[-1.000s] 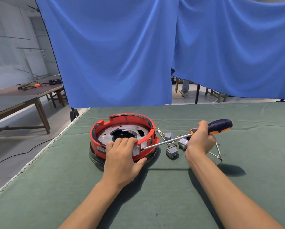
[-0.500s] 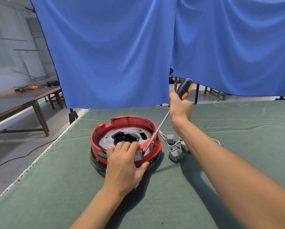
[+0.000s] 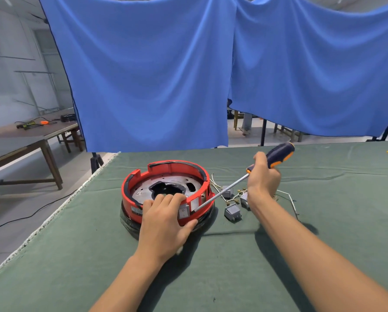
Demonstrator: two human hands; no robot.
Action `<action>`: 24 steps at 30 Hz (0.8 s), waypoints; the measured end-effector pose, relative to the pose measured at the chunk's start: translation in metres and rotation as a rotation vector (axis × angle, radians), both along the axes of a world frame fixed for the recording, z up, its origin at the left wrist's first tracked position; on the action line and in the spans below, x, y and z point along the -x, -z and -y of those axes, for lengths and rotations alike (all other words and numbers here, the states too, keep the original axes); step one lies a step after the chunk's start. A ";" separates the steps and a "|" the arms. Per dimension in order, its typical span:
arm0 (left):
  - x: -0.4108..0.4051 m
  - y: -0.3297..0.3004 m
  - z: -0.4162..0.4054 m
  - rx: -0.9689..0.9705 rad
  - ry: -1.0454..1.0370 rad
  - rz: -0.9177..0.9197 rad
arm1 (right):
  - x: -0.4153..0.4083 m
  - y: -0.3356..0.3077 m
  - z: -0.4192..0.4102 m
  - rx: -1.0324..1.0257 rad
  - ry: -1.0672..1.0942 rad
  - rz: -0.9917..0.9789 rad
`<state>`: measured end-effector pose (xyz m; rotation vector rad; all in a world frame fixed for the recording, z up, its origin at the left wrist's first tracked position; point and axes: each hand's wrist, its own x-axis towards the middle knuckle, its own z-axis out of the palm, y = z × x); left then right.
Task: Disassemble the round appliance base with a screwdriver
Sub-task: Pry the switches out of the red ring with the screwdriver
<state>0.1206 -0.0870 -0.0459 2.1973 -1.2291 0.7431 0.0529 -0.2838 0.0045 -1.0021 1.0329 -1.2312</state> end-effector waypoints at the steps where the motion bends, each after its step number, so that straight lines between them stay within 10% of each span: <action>1: 0.000 0.000 0.000 -0.003 -0.001 -0.003 | 0.002 0.005 -0.002 -0.020 0.016 0.019; 24: 0.000 0.003 0.000 -0.012 -0.024 -0.025 | 0.008 0.022 -0.004 -0.181 0.122 0.245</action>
